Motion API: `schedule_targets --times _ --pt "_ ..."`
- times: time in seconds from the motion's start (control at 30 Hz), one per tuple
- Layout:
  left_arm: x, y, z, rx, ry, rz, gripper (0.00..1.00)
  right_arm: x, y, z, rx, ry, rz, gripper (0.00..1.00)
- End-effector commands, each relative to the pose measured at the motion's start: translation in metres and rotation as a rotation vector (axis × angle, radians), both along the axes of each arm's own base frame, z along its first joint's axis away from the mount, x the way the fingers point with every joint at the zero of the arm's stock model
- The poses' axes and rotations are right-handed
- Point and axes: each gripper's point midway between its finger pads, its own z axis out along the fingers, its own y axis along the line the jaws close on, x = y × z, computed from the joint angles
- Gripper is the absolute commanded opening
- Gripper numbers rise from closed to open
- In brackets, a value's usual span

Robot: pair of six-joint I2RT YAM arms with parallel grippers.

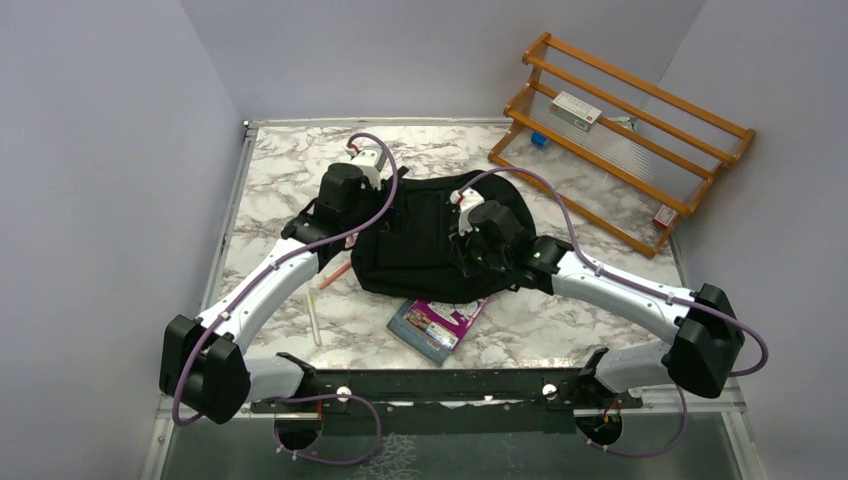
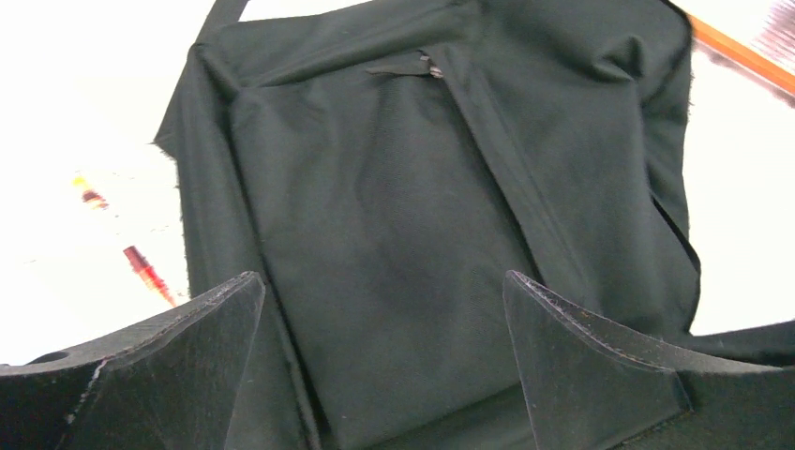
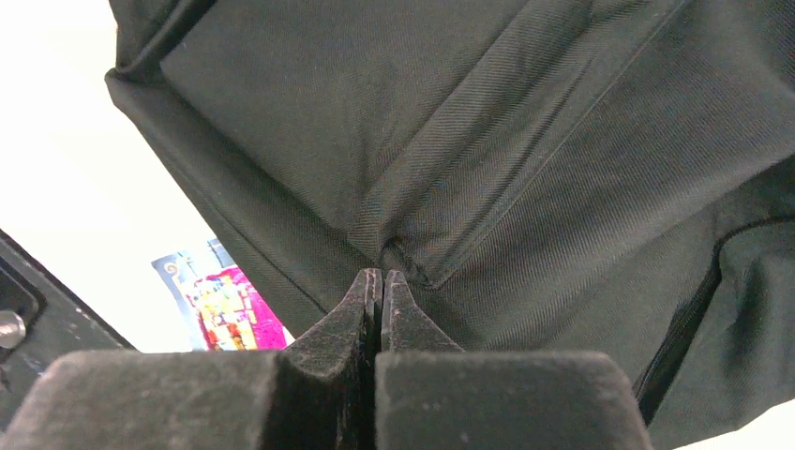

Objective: Pack the student bag
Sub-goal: Unzip the student bag at the center of the board.

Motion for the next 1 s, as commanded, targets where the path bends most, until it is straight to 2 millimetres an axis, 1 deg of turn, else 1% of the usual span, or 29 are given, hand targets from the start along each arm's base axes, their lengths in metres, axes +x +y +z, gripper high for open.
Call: schedule_targets --times 0.0,0.1,0.27,0.43,0.57,0.63,0.77,0.87,0.97 --pt "-0.018 -0.028 0.034 -0.104 -0.112 -0.208 0.99 0.007 0.000 0.033 0.120 -0.041 -0.109 0.01" --pt "-0.029 -0.036 0.044 -0.126 -0.156 -0.293 0.98 0.010 -0.003 0.051 0.189 -0.062 -0.166 0.01" --pt "-0.050 -0.047 0.040 -0.146 -0.187 -0.432 0.98 0.016 -0.005 0.080 0.287 -0.099 -0.231 0.01" --pt "-0.074 -0.061 0.038 -0.180 -0.230 -0.577 0.97 0.020 -0.012 0.101 0.375 -0.119 -0.303 0.01" --pt "-0.092 -0.071 0.035 -0.186 -0.331 -0.681 0.95 0.018 -0.012 0.118 0.446 -0.149 -0.290 0.01" --pt "-0.097 -0.075 0.033 -0.152 -0.400 -0.708 0.95 0.017 -0.010 0.122 0.462 -0.162 -0.268 0.01" --pt "-0.111 -0.088 0.029 -0.075 -0.517 -0.802 0.96 0.015 -0.010 0.119 0.456 -0.152 -0.257 0.01" --pt "-0.122 -0.098 0.023 -0.033 -0.562 -0.896 0.96 0.010 -0.011 0.115 0.458 -0.138 -0.250 0.01" --pt "-0.124 -0.105 0.015 0.002 -0.579 -0.942 0.92 0.006 -0.013 0.111 0.451 -0.124 -0.242 0.01"
